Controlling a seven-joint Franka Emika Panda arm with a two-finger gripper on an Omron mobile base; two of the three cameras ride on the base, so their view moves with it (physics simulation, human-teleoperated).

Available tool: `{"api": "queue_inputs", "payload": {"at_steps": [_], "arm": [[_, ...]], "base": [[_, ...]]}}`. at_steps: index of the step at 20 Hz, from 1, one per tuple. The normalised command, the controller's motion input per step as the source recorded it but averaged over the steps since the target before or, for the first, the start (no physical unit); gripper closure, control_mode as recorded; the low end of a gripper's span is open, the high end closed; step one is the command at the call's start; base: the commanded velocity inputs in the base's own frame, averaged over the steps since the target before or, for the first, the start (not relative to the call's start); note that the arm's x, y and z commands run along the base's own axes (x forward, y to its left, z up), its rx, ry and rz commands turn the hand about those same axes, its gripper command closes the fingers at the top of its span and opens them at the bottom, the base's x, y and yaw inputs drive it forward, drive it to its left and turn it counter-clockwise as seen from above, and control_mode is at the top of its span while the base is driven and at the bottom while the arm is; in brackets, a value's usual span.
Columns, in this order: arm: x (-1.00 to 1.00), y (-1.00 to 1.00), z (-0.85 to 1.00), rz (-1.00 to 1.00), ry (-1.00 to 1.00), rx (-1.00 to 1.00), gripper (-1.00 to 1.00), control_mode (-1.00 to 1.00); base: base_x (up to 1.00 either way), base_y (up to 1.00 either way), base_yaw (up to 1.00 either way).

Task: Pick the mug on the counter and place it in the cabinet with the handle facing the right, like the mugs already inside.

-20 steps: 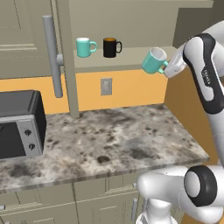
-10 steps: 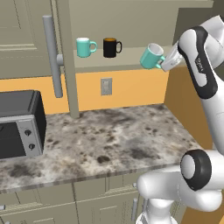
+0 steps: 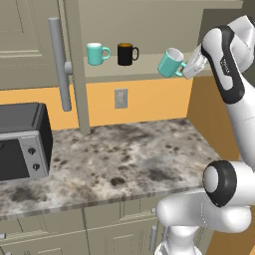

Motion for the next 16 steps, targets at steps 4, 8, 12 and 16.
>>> {"api": "queue_inputs", "payload": {"at_steps": [4,8,12,16], "arm": [[0.24,0.0,0.0,0.01,0.0,0.0,1.0,-1.0],[0.32,0.0,-0.02,0.01,0.0,-0.01,1.0,-1.0],[0.29,0.0,0.0,0.02,0.0,-0.02,1.0,-1.0],[0.23,0.0,0.0,0.01,0.0,-0.03,1.0,-1.0]], "base": [[0.0,0.0,0.0],[0.0,0.0,0.0],[0.0,0.0,0.0],[0.0,0.0,0.0]]}}
